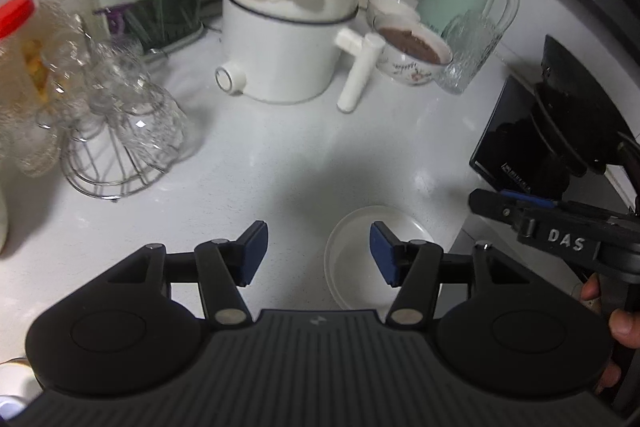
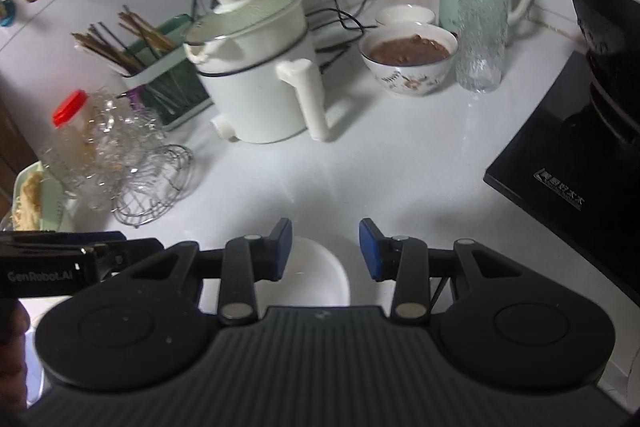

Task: Organize plates and bowls
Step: 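Move both grippers to the white ceramic bowl, then close both grippers on the rim of the white bowl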

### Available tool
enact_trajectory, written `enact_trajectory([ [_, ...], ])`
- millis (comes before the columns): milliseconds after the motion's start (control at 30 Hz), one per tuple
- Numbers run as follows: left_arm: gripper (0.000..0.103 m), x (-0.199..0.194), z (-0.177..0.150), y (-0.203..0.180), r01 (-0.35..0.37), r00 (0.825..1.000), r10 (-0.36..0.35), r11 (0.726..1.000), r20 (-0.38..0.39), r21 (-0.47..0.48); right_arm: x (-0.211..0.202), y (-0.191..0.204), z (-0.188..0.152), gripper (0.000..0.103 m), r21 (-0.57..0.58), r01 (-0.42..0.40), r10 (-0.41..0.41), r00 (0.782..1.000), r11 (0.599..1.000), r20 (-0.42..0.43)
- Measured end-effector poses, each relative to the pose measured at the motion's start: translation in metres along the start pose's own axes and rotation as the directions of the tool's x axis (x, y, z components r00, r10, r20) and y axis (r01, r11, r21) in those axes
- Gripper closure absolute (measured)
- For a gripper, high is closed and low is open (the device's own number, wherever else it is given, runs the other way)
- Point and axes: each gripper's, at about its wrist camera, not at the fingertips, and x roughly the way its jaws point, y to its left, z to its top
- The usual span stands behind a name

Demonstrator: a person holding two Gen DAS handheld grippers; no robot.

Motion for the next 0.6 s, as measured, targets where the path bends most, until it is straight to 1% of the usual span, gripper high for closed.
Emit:
enact_trajectory([
  [67,0.041,0.013,0.002,-0.001,-0.007,1.000,0.008,1.000,-0.021,0.005,0.007,-0.009,0.000,0.051,0.017,0.001,0.000,1.000,1.000,-0.009],
  [100,0.041,0.018,0.002,-0.002,-0.012,1.000,0.012,1.000,-0.027,0.010,0.010,-0.014,0.000,0.050,0.030,-0.006,0.006,1.000,1.000,-0.012],
  [300,0.041,0.049,-0.002,-0.011,-0.022,0.997,0.024,0.999,-0.072,0.027,0.042,-0.034,-0.003,0.049,0.059,-0.046,0.051,0.995,0.997,-0.081],
  [433,0.041,0.065,-0.008,-0.011,-0.007,0.993,0.007,1.000,-0.116,0.001,0.056,-0.040,-0.004,0.049,0.075,-0.091,0.099,0.987,0.993,-0.123],
  [600,0.042,0.077,-0.013,-0.009,0.013,0.989,-0.017,0.999,-0.148,-0.030,0.072,-0.036,-0.008,0.050,0.051,-0.130,0.138,0.971,0.990,-0.194],
])
